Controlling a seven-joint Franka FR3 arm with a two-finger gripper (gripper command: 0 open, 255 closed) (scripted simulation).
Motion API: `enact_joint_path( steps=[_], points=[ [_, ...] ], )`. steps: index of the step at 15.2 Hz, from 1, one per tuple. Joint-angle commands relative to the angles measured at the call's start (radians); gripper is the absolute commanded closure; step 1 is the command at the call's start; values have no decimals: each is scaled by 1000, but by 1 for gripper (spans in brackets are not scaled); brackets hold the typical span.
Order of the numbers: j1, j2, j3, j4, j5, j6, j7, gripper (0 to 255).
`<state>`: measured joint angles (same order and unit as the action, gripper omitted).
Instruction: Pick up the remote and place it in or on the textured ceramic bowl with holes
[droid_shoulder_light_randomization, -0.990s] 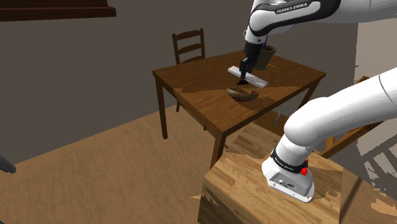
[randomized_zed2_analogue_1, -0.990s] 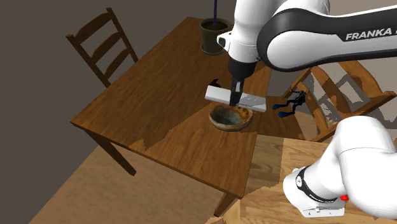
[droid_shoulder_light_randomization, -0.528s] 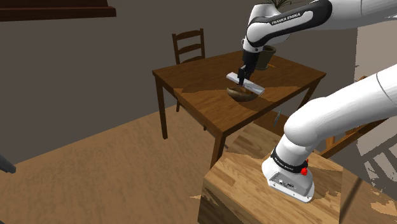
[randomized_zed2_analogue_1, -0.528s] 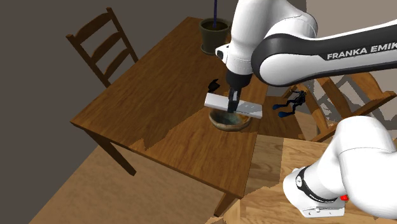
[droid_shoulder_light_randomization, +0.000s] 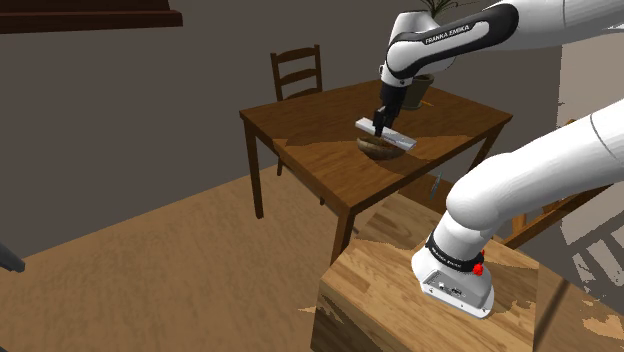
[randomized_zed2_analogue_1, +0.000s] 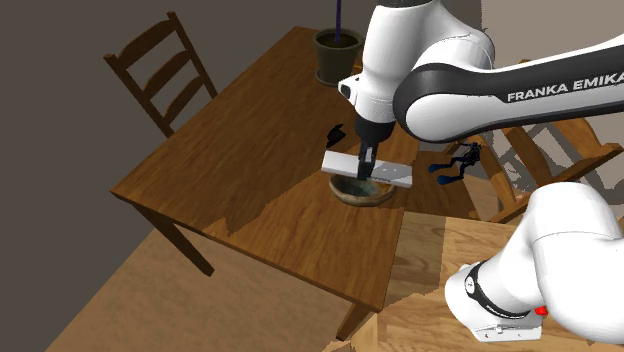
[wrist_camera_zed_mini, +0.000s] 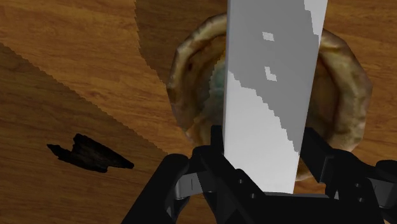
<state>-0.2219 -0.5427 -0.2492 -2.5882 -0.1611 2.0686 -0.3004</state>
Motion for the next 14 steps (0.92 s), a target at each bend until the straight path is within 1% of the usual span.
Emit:
enact_joint_path(
  steps=[1, 2, 7, 11, 14],
  points=[
    [0, 0, 0, 0, 0, 0, 0, 255],
    [0, 0, 0, 0, 0, 0, 0, 0],
    [0, 0, 0, 0, 0, 0, 0, 0],
    [4, -39, 18, 100, 11, -139, -1, 0],
    [4, -39, 18, 100, 11, -139, -1, 0]
  ],
)
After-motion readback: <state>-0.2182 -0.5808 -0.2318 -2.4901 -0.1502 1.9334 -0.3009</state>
